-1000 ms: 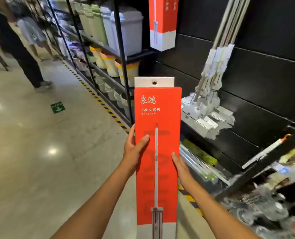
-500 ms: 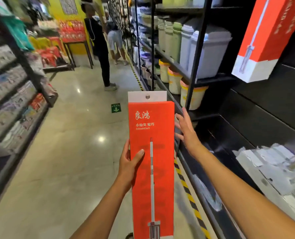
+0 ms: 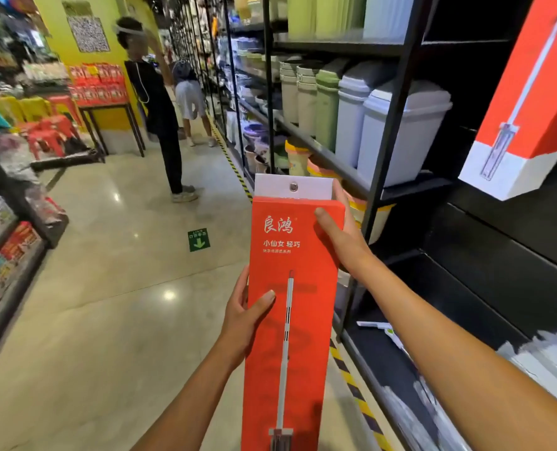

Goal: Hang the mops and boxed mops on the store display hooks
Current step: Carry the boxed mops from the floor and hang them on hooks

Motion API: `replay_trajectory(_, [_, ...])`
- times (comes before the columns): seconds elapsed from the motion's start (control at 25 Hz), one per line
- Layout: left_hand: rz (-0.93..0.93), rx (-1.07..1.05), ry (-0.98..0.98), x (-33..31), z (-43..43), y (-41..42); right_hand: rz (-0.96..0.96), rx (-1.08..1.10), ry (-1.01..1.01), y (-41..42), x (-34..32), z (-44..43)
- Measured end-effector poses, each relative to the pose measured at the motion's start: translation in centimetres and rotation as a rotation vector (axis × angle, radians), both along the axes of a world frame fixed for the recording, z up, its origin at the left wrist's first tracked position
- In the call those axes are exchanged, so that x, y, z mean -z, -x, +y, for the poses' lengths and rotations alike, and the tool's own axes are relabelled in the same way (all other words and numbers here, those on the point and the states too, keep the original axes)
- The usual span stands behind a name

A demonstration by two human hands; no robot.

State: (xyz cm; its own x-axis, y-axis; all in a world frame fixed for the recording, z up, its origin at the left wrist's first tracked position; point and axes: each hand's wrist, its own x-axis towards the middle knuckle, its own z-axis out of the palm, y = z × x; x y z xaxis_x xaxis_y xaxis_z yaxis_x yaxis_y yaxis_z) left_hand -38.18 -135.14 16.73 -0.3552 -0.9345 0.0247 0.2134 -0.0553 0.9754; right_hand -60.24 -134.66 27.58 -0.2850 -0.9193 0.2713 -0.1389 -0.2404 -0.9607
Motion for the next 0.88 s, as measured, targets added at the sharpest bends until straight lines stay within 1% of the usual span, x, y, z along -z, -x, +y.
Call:
replay_trajectory(0.16, [0.014,0.142,0.022,-0.1,-5.7,7.3,0.004,0.136,0.001,6.8,-0.7,-2.8])
replay_trajectory(0.28, [0.032,0.227,0.045,-0.4,-9.5,14.7,0.015,0.224,0.055,13.4,-1.7,-4.1])
replay_trajectory(0.52, [0.066,0.400,0.062,-3.0,-14.2,29.2,0.112,0.451,0.047,26.2,-4.8,-4.9])
replay_trajectory(0.68, [0.131,0.487,0.086,-5.6,-15.7,37.2,0.195,0.579,0.051,32.8,-7.8,-4.7])
replay_trajectory(0.88, [0.221,0.613,0.163,-11.0,-17.1,44.7,0.302,0.684,0.073,38.3,-14.0,-4.1])
